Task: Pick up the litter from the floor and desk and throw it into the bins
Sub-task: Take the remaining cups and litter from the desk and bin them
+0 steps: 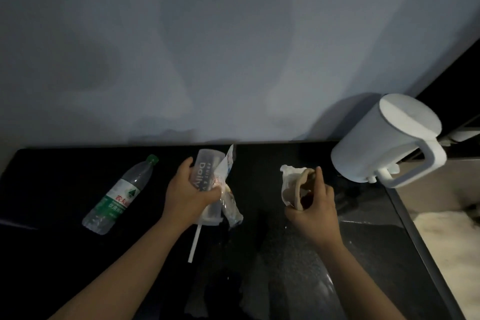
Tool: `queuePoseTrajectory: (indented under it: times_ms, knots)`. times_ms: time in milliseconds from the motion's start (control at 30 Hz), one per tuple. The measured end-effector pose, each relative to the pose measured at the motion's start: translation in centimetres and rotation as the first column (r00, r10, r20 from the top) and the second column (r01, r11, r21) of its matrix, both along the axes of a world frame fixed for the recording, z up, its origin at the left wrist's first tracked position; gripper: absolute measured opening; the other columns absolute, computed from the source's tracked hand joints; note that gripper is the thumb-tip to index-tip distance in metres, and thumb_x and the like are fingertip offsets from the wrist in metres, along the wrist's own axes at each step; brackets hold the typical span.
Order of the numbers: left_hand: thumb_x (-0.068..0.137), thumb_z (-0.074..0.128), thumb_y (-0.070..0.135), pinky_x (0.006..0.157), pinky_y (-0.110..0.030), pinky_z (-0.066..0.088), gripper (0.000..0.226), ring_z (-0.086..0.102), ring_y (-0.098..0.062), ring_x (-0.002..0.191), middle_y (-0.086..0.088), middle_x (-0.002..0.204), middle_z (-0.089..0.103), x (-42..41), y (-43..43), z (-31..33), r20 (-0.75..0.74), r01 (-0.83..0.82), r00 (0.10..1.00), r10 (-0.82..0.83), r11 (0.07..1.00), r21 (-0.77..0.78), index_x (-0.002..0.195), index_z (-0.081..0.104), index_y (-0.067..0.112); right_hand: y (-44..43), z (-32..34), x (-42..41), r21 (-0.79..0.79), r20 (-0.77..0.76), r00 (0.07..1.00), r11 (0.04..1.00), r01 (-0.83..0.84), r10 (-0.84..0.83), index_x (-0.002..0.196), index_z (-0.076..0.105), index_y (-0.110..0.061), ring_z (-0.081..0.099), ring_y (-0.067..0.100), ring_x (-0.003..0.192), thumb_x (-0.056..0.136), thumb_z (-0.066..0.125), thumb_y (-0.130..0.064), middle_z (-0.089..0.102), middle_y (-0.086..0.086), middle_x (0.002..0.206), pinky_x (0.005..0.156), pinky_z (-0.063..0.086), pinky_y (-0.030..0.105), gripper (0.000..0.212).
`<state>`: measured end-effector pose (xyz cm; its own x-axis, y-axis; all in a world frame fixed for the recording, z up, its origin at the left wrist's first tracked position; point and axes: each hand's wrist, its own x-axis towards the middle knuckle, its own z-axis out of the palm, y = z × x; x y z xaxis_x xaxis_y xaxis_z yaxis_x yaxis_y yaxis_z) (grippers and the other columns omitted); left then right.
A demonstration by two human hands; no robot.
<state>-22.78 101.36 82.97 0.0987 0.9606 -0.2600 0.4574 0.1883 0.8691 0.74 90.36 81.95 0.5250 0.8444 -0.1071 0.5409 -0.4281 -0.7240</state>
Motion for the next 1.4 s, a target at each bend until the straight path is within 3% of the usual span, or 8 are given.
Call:
queuePoseTrajectory:
  times_ms: [67, 333, 500, 833, 933, 1033, 1233, 1400]
  knots:
    - [0.067, 0.081, 0.014, 0.064, -0.018, 0.043, 0.052, 0.063, -0.011, 0.089, 0.007, 0.098, 0.064, -0.4, -0.6, 1.4, 0.064, -0.001, 0.998, -0.001, 1.0, 0.023, 0.107, 0.054, 0.034, -1.0, 1.8, -0.9, 0.053, -0.003, 1.0, 0.998, 0.028, -0.028, 0.152, 0.002, -0.034, 0.043, 0.017, 0.12, 0.071, 0.077, -0.023, 0.031, -0.004, 0.134, 0.092, 0.043, 0.031, 0.111]
    - [0.065, 0.081, 0.016, 0.069, -0.027, 0.05, 0.048, 0.064, -0.017, 0.094, 0.003, 0.101, 0.067, 0.3, -1.7, 6.9, 0.283, -0.008, 0.959, -0.004, 0.999, 0.041, 0.109, 0.062, 0.021, -5.6, 8.0, -2.3, 0.225, -0.012, 0.987, 0.962, 0.158, -0.16, 0.151, 0.005, -0.038, 0.041, 0.011, 0.12, 0.07, 0.077, -0.019, 0.032, -0.007, 0.136, 0.094, 0.046, 0.035, 0.111]
    - [0.07, 0.08, 0.017, 0.088, -0.039, 0.053, 0.065, 0.057, -0.02, 0.11, 0.003, 0.123, 0.059, 4.0, -4.1, 11.1, 0.396, -0.012, 0.918, 0.001, 1.0, 0.026, 0.128, 0.053, 0.023, -9.7, 11.8, -0.7, 0.31, -0.021, 0.97, 0.921, 0.236, -0.242, 0.149, 0.015, -0.037, 0.047, 0.01, 0.115, 0.065, 0.076, -0.025, 0.041, -0.003, 0.131, 0.09, 0.049, 0.036, 0.104]
    - [0.07, 0.079, 0.008, 0.077, -0.033, 0.056, 0.054, 0.066, -0.016, 0.097, 0.003, 0.108, 0.067, 16.6, -16.5, 16.3, 0.577, 0.221, 0.772, -0.267, 0.964, 0.15, 0.117, 0.058, 0.024, -22.9, 17.5, 7.2, 0.472, -0.076, 0.904, 0.783, 0.405, -0.422, 0.149, 0.013, -0.043, 0.055, 0.024, 0.115, 0.055, 0.07, -0.036, 0.048, 0.002, 0.131, 0.093, 0.051, 0.048, 0.109]
    - [0.064, 0.084, 0.015, 0.074, -0.036, 0.057, 0.056, 0.069, -0.018, 0.093, 0.0, 0.103, 0.07, 21.9, -22.1, 17.7, 0.585, 0.324, 0.717, -0.379, 0.924, 0.203, 0.114, 0.06, 0.021, -29.7, 19.0, 10.7, 0.514, -0.092, 0.856, 0.712, 0.479, -0.509, 0.149, 0.012, -0.047, 0.052, 0.014, 0.119, 0.061, 0.075, -0.023, 0.044, -0.007, 0.134, 0.099, 0.048, 0.042, 0.11]
    - [0.055, 0.079, 0.026, 0.07, -0.032, 0.057, 0.057, 0.07, -0.015, 0.085, 0.002, 0.096, 0.072, 27.6, -28.4, 19.0, 0.591, 0.404, 0.653, -0.474, 0.878, 0.258, 0.109, 0.06, 0.022, -36.9, 19.9, 14.0, 0.558, -0.1, 0.796, 0.629, 0.542, -0.597, 0.149, 0.011, -0.046, 0.05, 0.007, 0.114, 0.068, 0.077, -0.008, 0.039, -0.019, 0.121, 0.093, 0.044, 0.026, 0.111]
    - [0.053, 0.086, 0.025, 0.066, -0.026, 0.054, 0.06, 0.068, -0.008, 0.077, 0.003, 0.092, 0.071, 37.1, -40.4, 20.7, 0.591, 0.551, 0.483, -0.646, 0.749, 0.369, 0.108, 0.06, 0.022, -50.2, 21.0, 18.9, 0.597, -0.144, 0.673, 0.479, 0.644, -0.725, 0.148, 0.012, -0.049, 0.051, -0.007, 0.109, 0.062, 0.075, -0.025, 0.031, -0.049, 0.113, 0.096, 0.044, 0.029, 0.109]
    - [0.039, 0.078, 0.04, 0.068, -0.029, 0.057, 0.062, 0.069, -0.009, 0.079, 0.011, 0.089, 0.072, 42.9, -47.3, 20.2, 0.557, 0.682, 0.366, -0.745, 0.622, 0.384, 0.098, 0.06, 0.035, -57.8, 20.0, 21.7, 0.581, -0.213, 0.566, 0.362, 0.729, -0.797, 0.146, 0.013, -0.051, 0.054, 0.004, 0.117, 0.052, 0.068, -0.041, 0.045, -0.015, 0.133, 0.1, 0.048, 0.044, 0.109]
